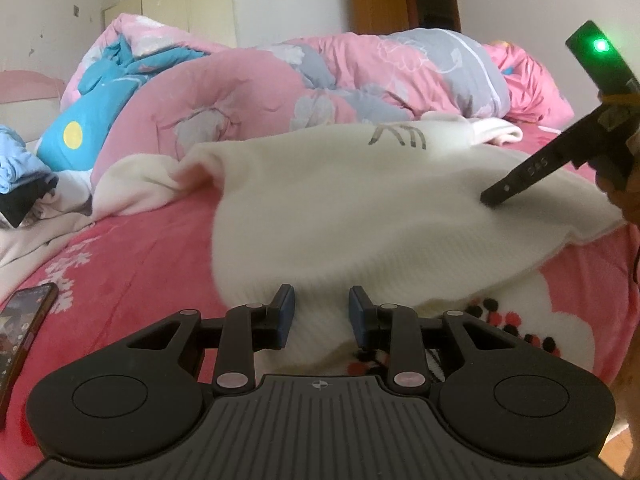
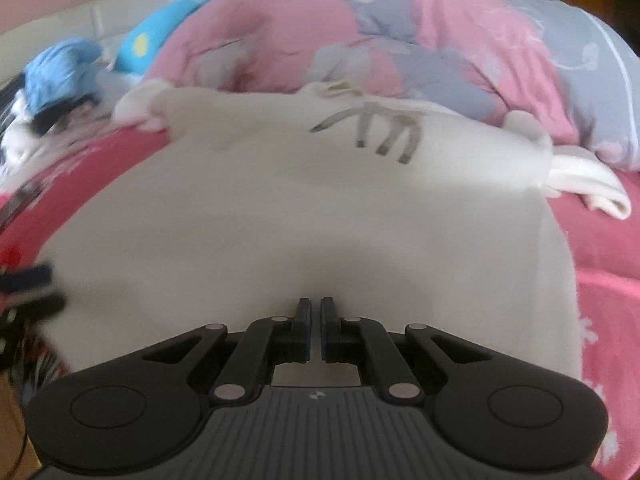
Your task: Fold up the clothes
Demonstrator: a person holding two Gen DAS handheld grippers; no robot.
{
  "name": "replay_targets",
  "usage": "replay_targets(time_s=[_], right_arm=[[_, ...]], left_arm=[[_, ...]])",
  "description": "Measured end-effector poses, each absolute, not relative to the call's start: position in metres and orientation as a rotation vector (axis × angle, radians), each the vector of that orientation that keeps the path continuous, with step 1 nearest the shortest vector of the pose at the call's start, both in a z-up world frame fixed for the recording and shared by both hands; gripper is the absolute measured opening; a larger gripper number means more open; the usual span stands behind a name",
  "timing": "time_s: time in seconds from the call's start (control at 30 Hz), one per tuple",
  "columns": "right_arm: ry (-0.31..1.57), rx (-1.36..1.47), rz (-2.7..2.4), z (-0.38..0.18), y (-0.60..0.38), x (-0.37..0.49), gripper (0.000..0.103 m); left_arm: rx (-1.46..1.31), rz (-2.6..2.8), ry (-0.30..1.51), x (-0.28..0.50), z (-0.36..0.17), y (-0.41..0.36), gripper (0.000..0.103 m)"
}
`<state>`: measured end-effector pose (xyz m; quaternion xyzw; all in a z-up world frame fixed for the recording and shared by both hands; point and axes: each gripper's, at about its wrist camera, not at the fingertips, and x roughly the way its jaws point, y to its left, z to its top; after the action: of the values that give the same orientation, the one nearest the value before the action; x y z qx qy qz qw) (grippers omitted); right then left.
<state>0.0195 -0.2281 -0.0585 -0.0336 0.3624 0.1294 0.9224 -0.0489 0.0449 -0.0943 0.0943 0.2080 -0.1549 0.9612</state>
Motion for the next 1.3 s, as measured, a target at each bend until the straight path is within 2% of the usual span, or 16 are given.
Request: replay_targets(time_s=[0.2,0.27,0.3,0.33,0.47,0.5,0.53,0.57,0.63,0.7,0.9,1.07,1.17,1.23,1.3], right_arm=[[0.727,-0.135,0.353,-0.047,-0.22,-0.001,0.006],[0.725,-0.194,0.407,-0.048,-0.212,-0.008,0.019],[0.724,-0.224,0.434,-0.048,-0.207,-0.011,0.038],[0.722,-0.254,0.461,-0.048,-0.203,-0.015,0.045],[0.737,-0.342,0.527,-0.054,-0.188,-0.019,0.041],[0.747,-0.337,0.531,-0.056,-0.187,-0.016,0.036],[0.75,-0.335,0.529,-0.056,-0.187,-0.015,0.019],[0.749,-0.333,0.523,-0.054,-0.187,-0.015,0.013],[0.736,-0.339,0.513,-0.052,-0.186,-0.018,0.005],[0.706,-0.364,0.496,-0.049,-0.185,-0.024,0.004],[0.641,-0.406,0.465,-0.036,-0.181,-0.025,0.004],[0.644,-0.451,0.443,-0.057,-0.178,-0.018,0.006],[0.636,-0.448,0.442,-0.064,-0.182,-0.017,0.013],[0.641,-0.39,0.44,-0.054,-0.194,-0.019,0.027],[0.639,-0.313,0.412,-0.037,-0.215,-0.024,0.036]], left_arm=[[0.19,-0.32,0.411,-0.047,-0.097,0.046,0.03],[0.189,-0.322,0.41,-0.047,-0.097,0.046,0.03],[0.188,-0.323,0.41,-0.047,-0.097,0.046,0.03],[0.188,-0.324,0.409,-0.047,-0.097,0.047,0.03],[0.194,-0.324,0.404,-0.048,-0.097,0.047,0.03],[0.196,-0.324,0.402,-0.048,-0.097,0.046,0.03],[0.197,-0.324,0.4,-0.049,-0.097,0.046,0.03],[0.199,-0.323,0.398,-0.049,-0.097,0.046,0.03],[0.2,-0.324,0.396,-0.048,-0.097,0.046,0.03],[0.202,-0.324,0.393,-0.048,-0.097,0.046,0.03],[0.218,-0.322,0.388,-0.048,-0.097,0.044,0.03],[0.232,-0.32,0.383,-0.047,-0.098,0.043,0.03],[0.236,-0.319,0.383,-0.048,-0.098,0.042,0.03],[0.237,-0.32,0.384,-0.048,-0.098,0.042,0.03],[0.24,-0.32,0.383,-0.048,-0.098,0.042,0.03]])
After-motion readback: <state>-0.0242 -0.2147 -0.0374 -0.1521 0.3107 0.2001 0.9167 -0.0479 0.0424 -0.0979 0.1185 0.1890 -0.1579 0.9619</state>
